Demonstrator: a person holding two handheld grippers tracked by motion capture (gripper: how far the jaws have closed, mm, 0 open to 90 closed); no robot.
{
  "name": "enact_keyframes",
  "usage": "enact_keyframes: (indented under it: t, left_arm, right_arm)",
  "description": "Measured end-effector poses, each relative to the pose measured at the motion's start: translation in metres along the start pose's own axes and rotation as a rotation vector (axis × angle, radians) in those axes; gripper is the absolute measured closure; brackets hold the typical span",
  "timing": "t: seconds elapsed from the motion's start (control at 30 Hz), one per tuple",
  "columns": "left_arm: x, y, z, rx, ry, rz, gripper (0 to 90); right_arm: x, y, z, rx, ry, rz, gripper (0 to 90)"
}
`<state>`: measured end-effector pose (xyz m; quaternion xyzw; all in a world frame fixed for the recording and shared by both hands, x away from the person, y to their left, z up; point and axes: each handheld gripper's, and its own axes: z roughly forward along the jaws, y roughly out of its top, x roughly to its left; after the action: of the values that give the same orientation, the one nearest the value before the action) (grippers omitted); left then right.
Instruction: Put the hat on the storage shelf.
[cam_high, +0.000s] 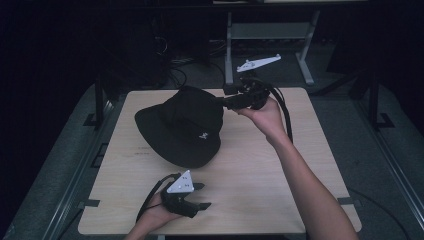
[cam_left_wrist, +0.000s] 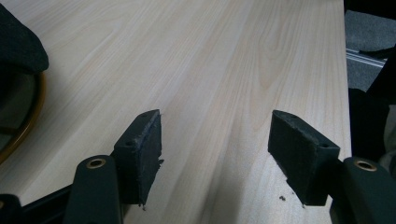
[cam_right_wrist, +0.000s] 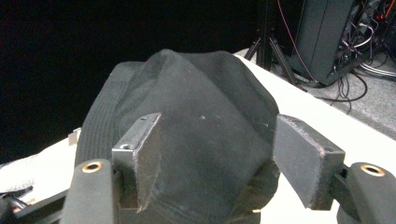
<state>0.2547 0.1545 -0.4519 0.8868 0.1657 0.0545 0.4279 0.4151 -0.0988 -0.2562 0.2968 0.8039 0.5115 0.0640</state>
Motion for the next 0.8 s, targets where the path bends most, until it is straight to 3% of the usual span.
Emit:
enact_keyframes:
  t: [0.8]
  left_arm:
    - [0.000, -0.001, 0.000, -0.002, 0.000, -0.010, 32.5]
  right_arm:
    - [-0.018, -0.028, -0.017, 0.000, -0.014, 0.049, 27.9]
